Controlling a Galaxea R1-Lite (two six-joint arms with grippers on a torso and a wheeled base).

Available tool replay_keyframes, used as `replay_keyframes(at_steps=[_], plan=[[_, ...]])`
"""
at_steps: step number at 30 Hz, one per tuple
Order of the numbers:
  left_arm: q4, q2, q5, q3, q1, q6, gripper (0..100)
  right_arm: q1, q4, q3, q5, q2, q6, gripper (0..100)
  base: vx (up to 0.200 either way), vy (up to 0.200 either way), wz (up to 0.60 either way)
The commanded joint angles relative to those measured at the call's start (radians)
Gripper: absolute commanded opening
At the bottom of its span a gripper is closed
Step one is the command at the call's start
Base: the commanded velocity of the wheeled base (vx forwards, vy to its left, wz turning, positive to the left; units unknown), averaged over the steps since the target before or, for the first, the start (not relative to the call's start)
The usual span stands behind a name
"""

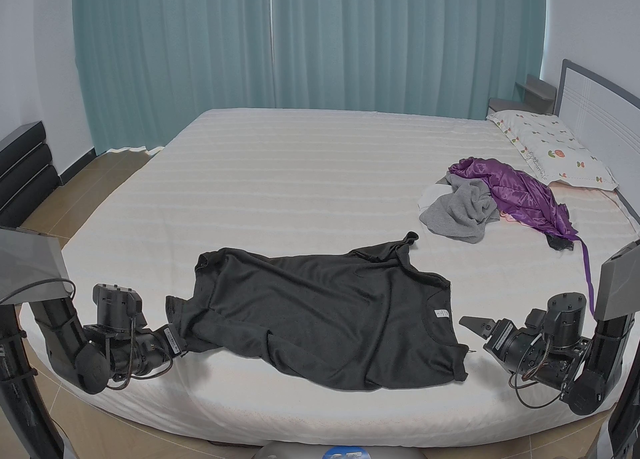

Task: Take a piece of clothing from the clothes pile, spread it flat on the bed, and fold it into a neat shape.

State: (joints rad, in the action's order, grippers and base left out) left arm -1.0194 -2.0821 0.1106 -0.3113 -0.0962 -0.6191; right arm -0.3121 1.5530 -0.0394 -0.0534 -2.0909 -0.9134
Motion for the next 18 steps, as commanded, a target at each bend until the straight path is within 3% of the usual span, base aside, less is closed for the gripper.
replay_keyframes(at_steps=[1, 10, 16, 18], plan=[[0.016, 0.091, 0.0, 0.057, 0.016, 0.016, 0, -0.001, 0.013, 0.001, 0.0, -0.003, -0.001, 100, 0.0, 0.0, 0.0], [0.016, 0.198, 0.009, 0.153, 0.093, 0.019, 0, 0.001, 0.013, 0.003, 0.0, -0.018, 0.002, 100, 0.0, 0.0, 0.0], [0.015, 0.238, 0.011, 0.201, 0.101, 0.021, 0, -0.001, 0.013, 0.001, 0.001, -0.066, 0.008, 100, 0.0, 0.0, 0.0], [0.036, 0.286, 0.012, 0.202, 0.151, 0.068, 0, -0.022, 0.013, -0.013, 0.001, -0.133, 0.011, 100, 0.0, 0.0, 0.0]])
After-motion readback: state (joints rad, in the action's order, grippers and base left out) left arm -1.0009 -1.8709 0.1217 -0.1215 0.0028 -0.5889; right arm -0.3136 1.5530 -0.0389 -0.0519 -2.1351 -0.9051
